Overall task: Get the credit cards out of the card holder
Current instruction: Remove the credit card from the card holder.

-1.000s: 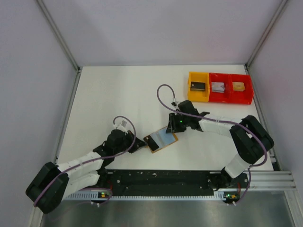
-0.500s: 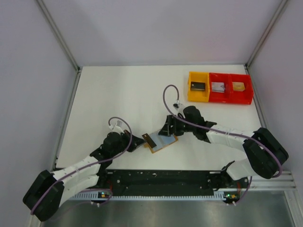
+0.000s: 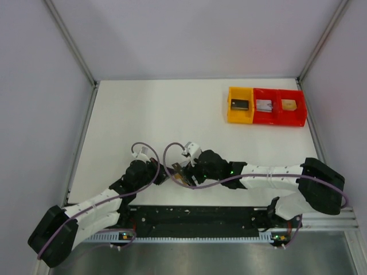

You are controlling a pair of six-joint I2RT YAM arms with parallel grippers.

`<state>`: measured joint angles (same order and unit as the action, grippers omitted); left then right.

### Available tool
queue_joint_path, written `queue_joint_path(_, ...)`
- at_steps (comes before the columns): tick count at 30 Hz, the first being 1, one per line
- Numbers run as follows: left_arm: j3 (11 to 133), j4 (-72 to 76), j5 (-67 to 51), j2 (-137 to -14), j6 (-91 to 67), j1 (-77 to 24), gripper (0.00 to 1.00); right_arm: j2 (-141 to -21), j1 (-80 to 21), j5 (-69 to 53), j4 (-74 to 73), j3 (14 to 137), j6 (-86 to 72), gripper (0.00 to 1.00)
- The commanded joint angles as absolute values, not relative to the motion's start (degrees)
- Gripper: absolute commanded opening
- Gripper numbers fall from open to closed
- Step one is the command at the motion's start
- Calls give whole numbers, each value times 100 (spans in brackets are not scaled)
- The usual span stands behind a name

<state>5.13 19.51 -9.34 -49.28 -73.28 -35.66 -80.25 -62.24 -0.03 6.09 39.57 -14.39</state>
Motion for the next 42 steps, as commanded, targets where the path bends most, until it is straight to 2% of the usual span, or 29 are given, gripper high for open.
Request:
queue_joint_path(1,536,2083,-870,-4896,-7374,-3559,0,-7945,-6696,1176,711,4236,-336,72)
queue_joint_path(15,571,1986,-870,-4799,-7444,-3542,0,-8902,-7778,2793,1344,4544,676,62)
queue_joint_path(20,580,1951,-870,-4764,-7444,-3559,0,-9483,-7989,3480,1389,4798,922,53)
queue_joint_path(23,589,1916,-879,-4720,-7453,-3551,0,-9668,-8033,3681,1459,4860,993,40)
queue_joint_path(25,589,1881,-861,-4676,-7453,-3560,0,-9694,-8068,3884,1503,4852,1063,28)
queue_joint_path(28,606,1793,-844,-4580,-7444,-3542,0,-9607,-8103,4113,1555,4808,1169,3)
queue_joint_path(30,650,1671,-739,-4518,-7401,-3551,1,-9484,-8112,4271,1556,4729,1248,0)
queue_joint_path(31,694,1548,-782,-4448,-7322,-3516,4,-9405,-8112,4367,1512,4711,1274,0)
queue_joint_path(33,904,1083,-957,-4299,-7059,-3315,19,-9160,-8112,4491,1389,4632,1344,0)
queue_joint_path(35,1211,617,-1264,-4210,-6699,-3051,29,-8878,-8112,4535,1371,4483,1423,0)
queue_joint_path(39,1660,71,-2204,-4253,-6250,-2383,64,-8307,-8112,4456,1213,4351,1625,0)
queue_joint_path(42,2020,-182,-2819,-4438,-6135,-2154,77,-8025,-8121,4395,1195,4281,1897,0)
